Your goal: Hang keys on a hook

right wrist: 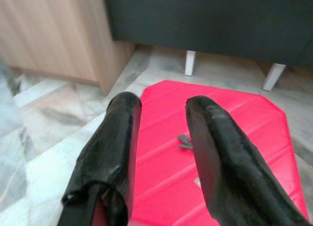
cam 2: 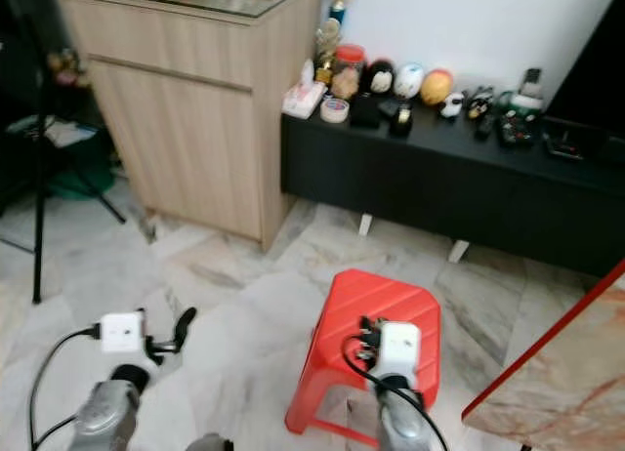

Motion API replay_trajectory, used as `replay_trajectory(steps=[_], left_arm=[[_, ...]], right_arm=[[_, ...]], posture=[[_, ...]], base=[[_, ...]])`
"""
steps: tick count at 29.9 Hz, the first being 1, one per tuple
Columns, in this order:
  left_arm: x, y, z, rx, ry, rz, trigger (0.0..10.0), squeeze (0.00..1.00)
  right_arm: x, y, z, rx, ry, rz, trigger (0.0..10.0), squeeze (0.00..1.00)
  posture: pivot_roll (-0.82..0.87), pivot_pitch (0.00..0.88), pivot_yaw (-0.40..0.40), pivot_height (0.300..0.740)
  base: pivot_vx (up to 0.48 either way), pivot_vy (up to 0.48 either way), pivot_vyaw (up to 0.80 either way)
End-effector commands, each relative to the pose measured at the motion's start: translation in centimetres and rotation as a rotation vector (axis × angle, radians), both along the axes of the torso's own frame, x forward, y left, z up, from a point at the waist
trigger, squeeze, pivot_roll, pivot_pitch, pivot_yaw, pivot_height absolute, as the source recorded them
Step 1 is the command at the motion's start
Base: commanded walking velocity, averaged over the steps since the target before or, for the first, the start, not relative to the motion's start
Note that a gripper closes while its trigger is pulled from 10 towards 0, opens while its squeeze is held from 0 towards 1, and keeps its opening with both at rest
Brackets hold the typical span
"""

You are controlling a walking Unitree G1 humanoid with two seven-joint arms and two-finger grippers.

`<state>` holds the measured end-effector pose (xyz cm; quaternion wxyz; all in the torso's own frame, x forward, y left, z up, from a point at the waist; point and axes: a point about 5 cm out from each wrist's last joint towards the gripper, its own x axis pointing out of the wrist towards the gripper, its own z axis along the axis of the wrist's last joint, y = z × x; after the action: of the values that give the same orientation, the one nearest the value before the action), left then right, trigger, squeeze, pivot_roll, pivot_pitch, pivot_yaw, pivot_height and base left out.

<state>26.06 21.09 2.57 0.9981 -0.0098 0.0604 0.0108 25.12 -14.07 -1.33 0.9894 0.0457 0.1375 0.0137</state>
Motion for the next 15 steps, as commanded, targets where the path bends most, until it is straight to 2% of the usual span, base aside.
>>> replay_trajectory(steps=[1,4,12,15], left_arm=[[0.0,-1.1,-0.3,-0.022,0.011,-0.024,10.0,0.00],[0.1,-1.1,-0.3,-0.023,0.010,-0.024,10.0,0.00],[0.1,-1.2,-0.3,-0.026,0.006,-0.028,10.0,0.00],[0.1,-1.2,-0.2,-0.026,0.003,-0.030,10.0,0.00]], right_arm=[[-0.6,-1.5,-0.5,-0.011,0.024,-0.042,10.0,0.00],[-0.6,-1.5,-0.5,-0.013,0.023,-0.043,10.0,0.00],[-0.5,-1.8,-0.4,-0.010,0.015,-0.073,10.0,0.00],[-0.4,-2.5,-0.3,-0.023,0.005,-0.144,10.0,0.00]], posture=[[-0.02,0.016,-0.073,0.660],[-0.01,0.015,-0.075,0.660],[-0.01,0.011,-0.075,0.660],[-0.01,0.011,-0.076,0.660]], base=[[0.311,0.000,0.00],[0.314,0.000,0.00],[0.000,0.000,0.00],[0.000,0.000,0.00]])
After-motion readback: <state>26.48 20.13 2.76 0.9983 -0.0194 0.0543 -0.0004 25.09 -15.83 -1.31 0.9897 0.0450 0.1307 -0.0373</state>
